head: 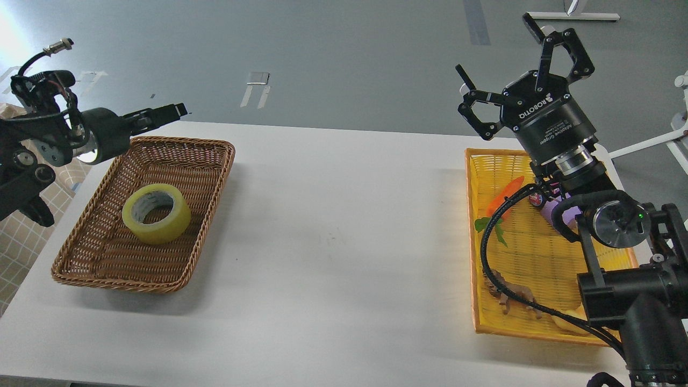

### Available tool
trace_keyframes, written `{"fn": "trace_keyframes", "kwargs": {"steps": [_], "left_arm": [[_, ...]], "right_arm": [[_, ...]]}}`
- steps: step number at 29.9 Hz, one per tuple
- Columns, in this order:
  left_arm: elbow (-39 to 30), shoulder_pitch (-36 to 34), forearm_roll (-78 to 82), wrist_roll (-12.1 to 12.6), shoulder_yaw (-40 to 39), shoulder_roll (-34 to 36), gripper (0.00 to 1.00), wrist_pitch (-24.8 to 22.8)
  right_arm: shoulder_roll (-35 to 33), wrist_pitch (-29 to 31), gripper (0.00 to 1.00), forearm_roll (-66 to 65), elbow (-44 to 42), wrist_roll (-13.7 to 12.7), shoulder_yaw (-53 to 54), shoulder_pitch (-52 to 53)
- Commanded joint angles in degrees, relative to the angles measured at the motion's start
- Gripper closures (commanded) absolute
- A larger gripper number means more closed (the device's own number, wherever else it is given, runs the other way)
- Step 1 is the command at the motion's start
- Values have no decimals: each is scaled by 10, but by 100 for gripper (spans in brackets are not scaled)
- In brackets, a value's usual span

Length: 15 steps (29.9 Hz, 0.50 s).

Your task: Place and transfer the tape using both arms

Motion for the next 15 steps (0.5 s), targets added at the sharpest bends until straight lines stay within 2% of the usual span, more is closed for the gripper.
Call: {"fn": "trace_keyframes", "kwargs": {"steps": [1,2,5,9,15], "left_arm": [[0,-36,-192,-24,-1,-38,3,-5],[0,-36,-193,-24,-1,-38,3,-5],[1,-47,-329,-33,-9,-68,2,-5],[0,-46,-417,-33,-69,-108,2,-9],[-5,-36,-429,-32,-159,-157,2,-89]], "right_arm": [[0,0,0,-1,-21,1,0,27],[0,0,0,-1,-21,1,0,27],[0,0,0,-1,-40,1,0,50],[0,0,0,0,-50,2,0,65],[0,0,0,2,-95,2,1,104]]}}
